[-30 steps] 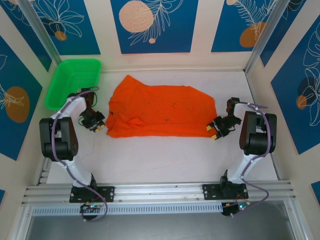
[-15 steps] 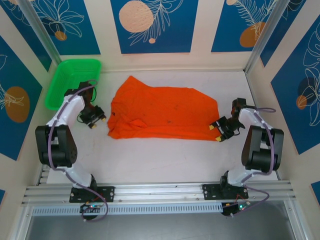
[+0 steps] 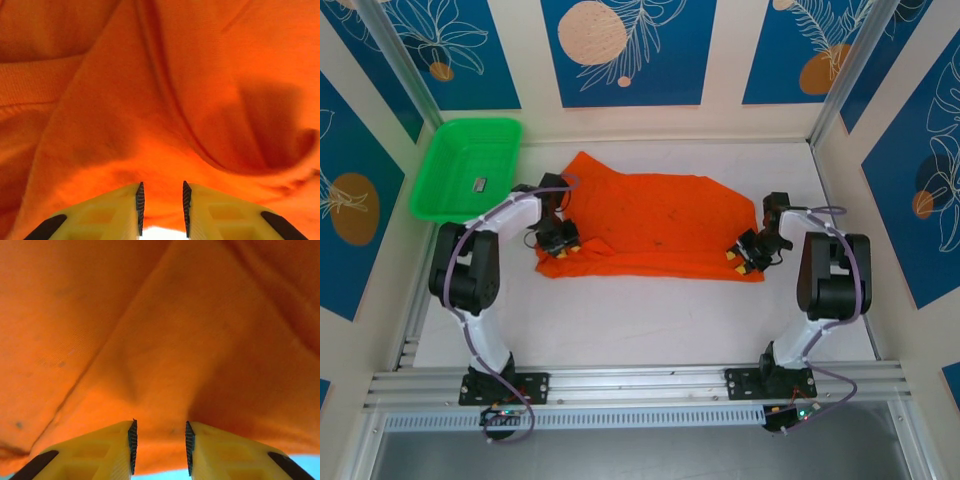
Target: Fold and stack the t-shirts
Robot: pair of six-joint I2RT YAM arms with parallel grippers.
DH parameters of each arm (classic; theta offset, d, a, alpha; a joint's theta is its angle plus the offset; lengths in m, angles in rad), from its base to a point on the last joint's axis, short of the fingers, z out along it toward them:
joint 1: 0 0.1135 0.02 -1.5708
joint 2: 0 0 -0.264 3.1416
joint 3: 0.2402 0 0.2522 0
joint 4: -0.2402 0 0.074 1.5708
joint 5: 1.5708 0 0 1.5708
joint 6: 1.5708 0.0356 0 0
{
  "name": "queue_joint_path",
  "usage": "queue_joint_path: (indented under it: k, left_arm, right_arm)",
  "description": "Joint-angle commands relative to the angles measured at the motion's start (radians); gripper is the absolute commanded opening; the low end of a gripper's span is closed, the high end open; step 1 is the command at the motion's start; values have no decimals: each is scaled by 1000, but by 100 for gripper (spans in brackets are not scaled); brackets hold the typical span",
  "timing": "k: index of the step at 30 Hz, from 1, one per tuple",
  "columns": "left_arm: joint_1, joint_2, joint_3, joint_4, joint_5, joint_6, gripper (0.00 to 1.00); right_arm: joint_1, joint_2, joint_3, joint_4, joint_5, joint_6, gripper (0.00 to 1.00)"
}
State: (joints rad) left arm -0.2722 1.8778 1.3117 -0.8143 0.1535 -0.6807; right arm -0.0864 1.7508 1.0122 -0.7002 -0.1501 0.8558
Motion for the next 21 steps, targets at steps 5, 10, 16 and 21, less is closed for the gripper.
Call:
queue_joint_path:
  k: [5, 10, 16, 21]
  left_arm:
    - [14, -6, -105, -37, -146, 23, 33]
    - [13, -73, -215, -96, -152, 2, 34]
    - [13, -188, -346, -154, -134, -52, 36]
    - [13, -260, -378, -200, -147, -84, 39]
  right_arm:
    - [-16, 30, -26, -98, 49, 21, 35]
    - [-21, -79, -129, -120, 49, 5, 39]
    - [-22, -211, -227, -142, 50, -20, 43]
    - [-24, -305, -250, -124, 56, -50, 56]
